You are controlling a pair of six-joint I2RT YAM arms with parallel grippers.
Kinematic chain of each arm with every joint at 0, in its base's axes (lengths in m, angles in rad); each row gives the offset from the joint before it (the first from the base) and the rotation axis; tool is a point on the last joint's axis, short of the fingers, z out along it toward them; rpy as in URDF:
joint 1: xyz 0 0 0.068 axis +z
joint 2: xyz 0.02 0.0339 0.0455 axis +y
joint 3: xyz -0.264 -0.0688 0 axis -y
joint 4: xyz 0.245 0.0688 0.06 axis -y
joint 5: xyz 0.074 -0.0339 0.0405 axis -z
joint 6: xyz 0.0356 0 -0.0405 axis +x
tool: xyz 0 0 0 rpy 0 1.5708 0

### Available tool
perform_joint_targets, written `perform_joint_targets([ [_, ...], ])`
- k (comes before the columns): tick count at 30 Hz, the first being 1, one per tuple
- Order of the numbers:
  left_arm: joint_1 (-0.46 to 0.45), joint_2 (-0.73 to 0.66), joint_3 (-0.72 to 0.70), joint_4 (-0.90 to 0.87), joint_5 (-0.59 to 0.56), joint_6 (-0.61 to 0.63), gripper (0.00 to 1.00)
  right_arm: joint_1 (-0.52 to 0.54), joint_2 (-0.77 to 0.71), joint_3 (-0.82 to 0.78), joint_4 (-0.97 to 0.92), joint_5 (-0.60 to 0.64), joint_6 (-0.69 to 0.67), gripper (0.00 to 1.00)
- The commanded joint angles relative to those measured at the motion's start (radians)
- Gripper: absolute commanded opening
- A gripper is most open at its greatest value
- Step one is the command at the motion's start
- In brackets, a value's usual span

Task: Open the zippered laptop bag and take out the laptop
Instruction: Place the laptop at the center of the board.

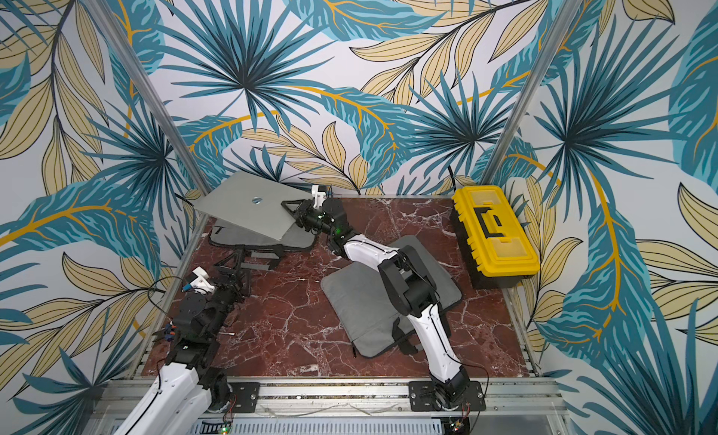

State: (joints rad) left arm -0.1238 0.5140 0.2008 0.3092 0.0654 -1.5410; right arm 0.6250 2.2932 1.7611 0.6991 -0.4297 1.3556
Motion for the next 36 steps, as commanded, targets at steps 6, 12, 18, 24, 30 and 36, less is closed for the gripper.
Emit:
perform_joint_targets([
  [6, -0.002, -0.18, 0.268, -0.525, -0.065, 0.276, 1.0, -0.068, -0.144, -0.111, 0.182, -0.066, -0.062, 0.0],
  [12, -0.001, -0.156, 0.429, -0.684, -0.156, 0.457, 1.0, -0.091, -0.262, -0.259, 0.156, -0.146, -0.144, 0.0],
  [18, 0.0, -0.15, 0.572, -0.713, -0.291, 0.63, 1.0, -0.094, -0.369, -0.41, 0.147, -0.212, -0.187, 0.0],
  [24, 0.0, -0.087, 0.706, -0.792, -0.364, 0.767, 1.0, -0.093, -0.457, -0.552, 0.181, -0.327, -0.17, 0.0],
  [30, -0.001, -0.003, 0.777, -0.859, -0.398, 0.836, 1.0, -0.092, -0.574, -0.728, 0.158, -0.398, -0.189, 0.0],
  [36, 0.005, 0.108, 0.827, -0.852, -0.373, 0.887, 1.0, -0.087, -0.703, -0.866, -0.044, -0.416, -0.335, 0.0],
])
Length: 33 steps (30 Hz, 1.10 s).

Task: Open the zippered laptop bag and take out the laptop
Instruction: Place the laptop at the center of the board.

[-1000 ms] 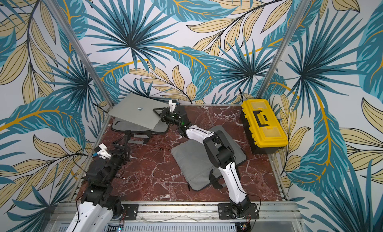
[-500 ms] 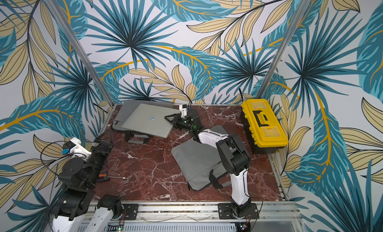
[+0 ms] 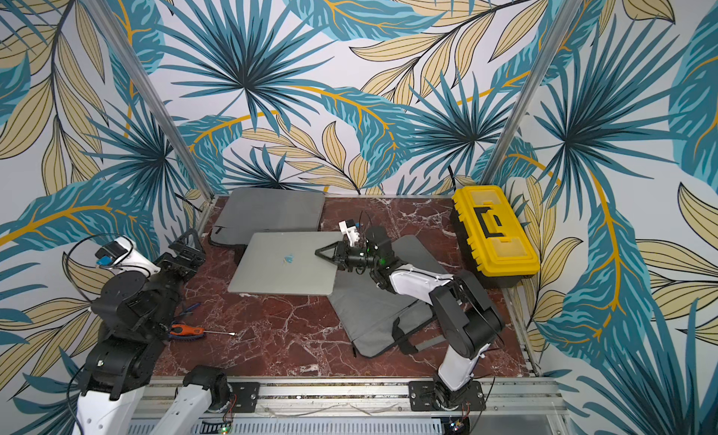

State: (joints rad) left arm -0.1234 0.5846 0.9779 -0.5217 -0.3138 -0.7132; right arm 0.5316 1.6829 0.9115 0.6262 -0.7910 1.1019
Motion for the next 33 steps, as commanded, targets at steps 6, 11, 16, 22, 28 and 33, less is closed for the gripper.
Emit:
perform_joint_targets([
  [6, 0.089, 0.165, 0.076, -0.01, 0.153, 0.033, 1.0, 0.038, -0.188, -0.037, -0.278, -0.056, -0.301, 0.0],
  [11, 0.171, 0.222, 0.044, 0.042, 0.287, -0.018, 1.0, 0.069, -0.216, -0.034, -0.454, -0.074, -0.421, 0.0],
  [16, 0.192, 0.251, 0.014, 0.074, 0.316, -0.045, 1.0, 0.115, -0.205, -0.025, -0.565, -0.041, -0.496, 0.0],
  [22, 0.221, 0.258, -0.017, 0.099, 0.347, -0.064, 1.0, 0.139, -0.166, -0.029, -0.526, 0.017, -0.48, 0.0],
  [28, 0.249, 0.265, -0.03, 0.103, 0.381, -0.073, 1.0, 0.147, -0.114, -0.062, -0.377, 0.072, -0.399, 0.0],
  [33, 0.258, 0.279, -0.037, 0.104, 0.399, -0.095, 1.0, 0.149, -0.058, -0.089, -0.235, 0.129, -0.327, 0.0],
])
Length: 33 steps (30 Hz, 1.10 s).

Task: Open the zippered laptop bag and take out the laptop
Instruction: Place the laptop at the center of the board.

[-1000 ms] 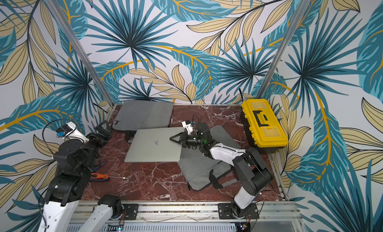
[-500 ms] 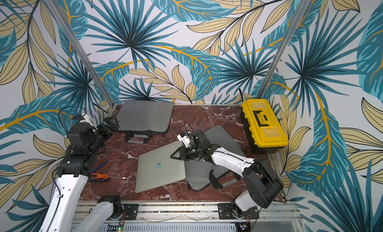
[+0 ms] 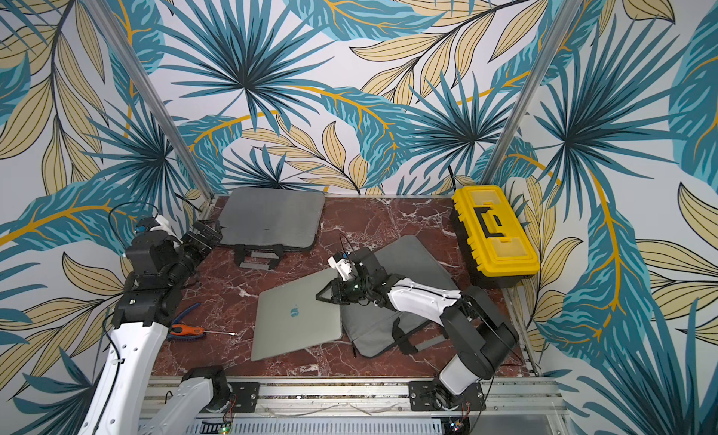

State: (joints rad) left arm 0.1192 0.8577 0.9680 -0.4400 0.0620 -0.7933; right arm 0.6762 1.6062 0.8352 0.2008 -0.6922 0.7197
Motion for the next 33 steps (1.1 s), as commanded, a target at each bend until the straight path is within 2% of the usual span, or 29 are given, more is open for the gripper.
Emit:
perform_joint_targets([
  [1, 0.016, 0.008, -0.029, 0.023, 0.025, -0.02, 1.0, 0.005, 0.029, -0.014, 0.21, 0.038, 0.065, 0.0],
  [8, 0.018, 0.014, -0.058, 0.043, 0.03, -0.049, 1.0, 0.008, 0.103, -0.019, 0.318, 0.12, 0.111, 0.0],
  [13, 0.018, 0.009, -0.072, 0.044, 0.031, -0.052, 1.0, 0.009, 0.13, 0.01, 0.307, 0.158, 0.098, 0.0],
  [20, 0.019, -0.009, -0.097, 0.044, 0.031, -0.055, 1.0, 0.009, 0.193, 0.065, 0.318, 0.152, 0.12, 0.0],
  [27, 0.022, -0.016, -0.12, 0.049, 0.036, -0.068, 1.0, 0.014, 0.274, 0.124, 0.374, 0.213, 0.18, 0.0],
  [33, 0.023, -0.02, -0.121, 0.05, 0.04, -0.071, 1.0, 0.042, 0.35, 0.187, 0.378, 0.182, 0.215, 0.0],
])
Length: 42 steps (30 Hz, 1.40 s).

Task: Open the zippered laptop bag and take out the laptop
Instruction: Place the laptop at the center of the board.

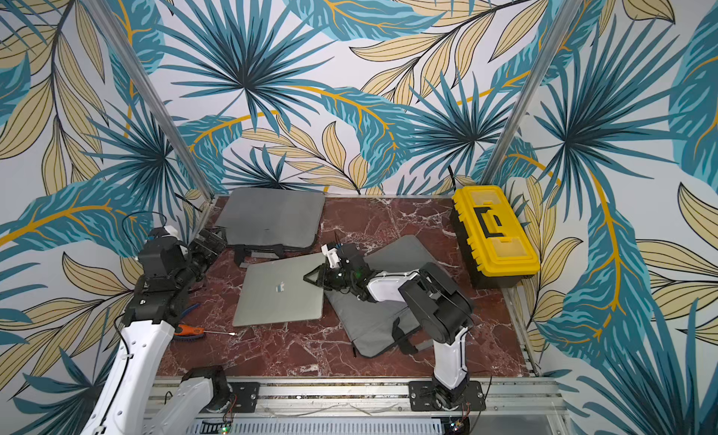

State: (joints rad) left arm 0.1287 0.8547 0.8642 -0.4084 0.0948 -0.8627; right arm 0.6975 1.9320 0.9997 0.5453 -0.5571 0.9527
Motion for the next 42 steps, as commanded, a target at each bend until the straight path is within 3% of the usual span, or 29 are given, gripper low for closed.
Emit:
perform_joint_targets([
  [1, 0.013, -0.019, -0.018, 0.019, 0.007, -0.001, 1.0, 0.027, 0.028, 0.025, 0.031, 0.046, -0.017, 0.0],
  [17, 0.013, -0.027, -0.042, 0.024, 0.012, -0.019, 1.0, 0.08, 0.114, 0.089, -0.027, -0.024, 0.025, 0.0],
  [25, 0.013, -0.035, -0.053, 0.025, 0.013, -0.025, 1.0, 0.08, 0.079, 0.053, -0.145, -0.028, -0.004, 0.0],
  [35, 0.014, -0.025, -0.054, 0.04, 0.009, -0.036, 1.0, 0.08, 0.079, 0.031, -0.244, -0.054, -0.036, 0.15],
  [42, 0.014, -0.02, -0.056, 0.045, 0.012, -0.042, 1.0, 0.08, 0.06, 0.027, -0.306, -0.01, -0.06, 0.34],
])
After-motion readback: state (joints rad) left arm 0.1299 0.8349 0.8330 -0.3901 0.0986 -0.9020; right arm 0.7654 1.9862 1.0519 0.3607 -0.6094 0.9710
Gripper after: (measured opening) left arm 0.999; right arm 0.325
